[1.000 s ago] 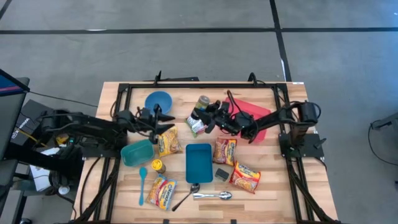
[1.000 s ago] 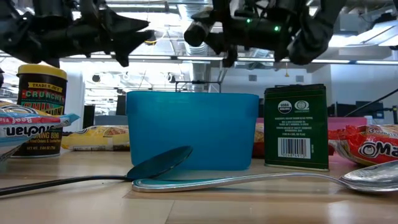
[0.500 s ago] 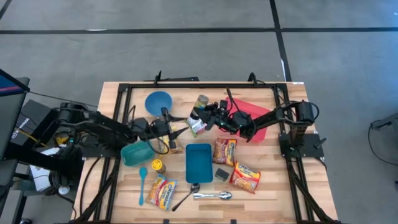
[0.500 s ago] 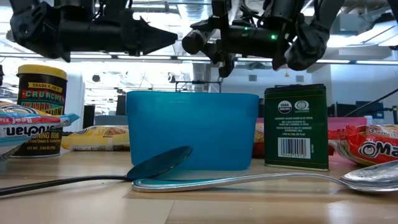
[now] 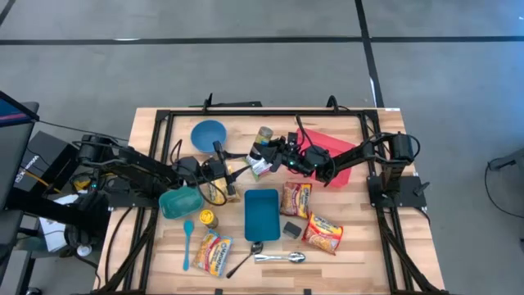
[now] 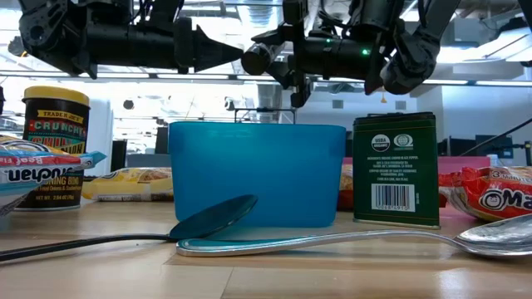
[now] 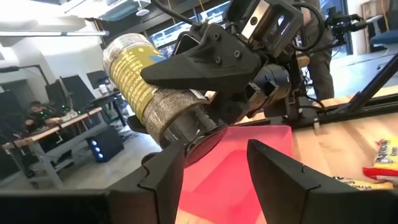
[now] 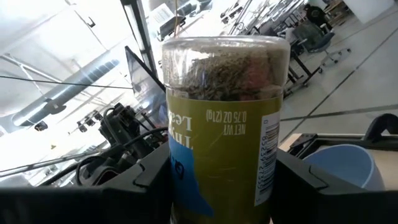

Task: Pick & Place Food Item
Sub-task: Put the green seasoning bottle into the blue bin

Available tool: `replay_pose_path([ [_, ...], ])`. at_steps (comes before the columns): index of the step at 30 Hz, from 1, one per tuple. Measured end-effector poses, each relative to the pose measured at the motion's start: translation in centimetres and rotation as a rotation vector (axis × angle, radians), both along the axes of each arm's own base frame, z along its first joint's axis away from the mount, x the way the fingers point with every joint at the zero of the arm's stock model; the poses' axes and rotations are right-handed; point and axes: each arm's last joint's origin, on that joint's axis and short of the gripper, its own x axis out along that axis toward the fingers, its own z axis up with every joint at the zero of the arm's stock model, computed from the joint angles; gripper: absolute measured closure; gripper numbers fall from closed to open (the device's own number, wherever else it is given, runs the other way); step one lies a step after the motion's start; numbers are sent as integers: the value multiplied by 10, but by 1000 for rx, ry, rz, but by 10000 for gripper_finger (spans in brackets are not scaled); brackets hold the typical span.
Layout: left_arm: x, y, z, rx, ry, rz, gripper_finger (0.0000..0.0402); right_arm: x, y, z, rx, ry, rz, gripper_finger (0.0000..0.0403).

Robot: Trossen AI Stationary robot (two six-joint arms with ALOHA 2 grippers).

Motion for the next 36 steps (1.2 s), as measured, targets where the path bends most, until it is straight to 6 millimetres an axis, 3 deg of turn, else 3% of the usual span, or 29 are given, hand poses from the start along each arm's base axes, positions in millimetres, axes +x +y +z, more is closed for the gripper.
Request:
replay_pose_path([
  [7, 0, -1, 2, -86, -53, -46, 216, 0, 0, 0, -54, 20, -3, 214],
  [14, -4, 4, 10, -300, -134, -29, 141, 1, 4, 0, -118, 38, 32, 214],
  [20, -9, 19, 7, -441, -84, 12, 92, 0, 11, 3, -204, 63, 28, 214],
  [26, -10, 26, 11, -564, -88, -204, 80, -2, 19, 11, -271, 52, 28, 214],
  [36, -9, 27, 13, -568, -95, -229, 80, -1, 21, 9, -278, 73, 32, 214],
])
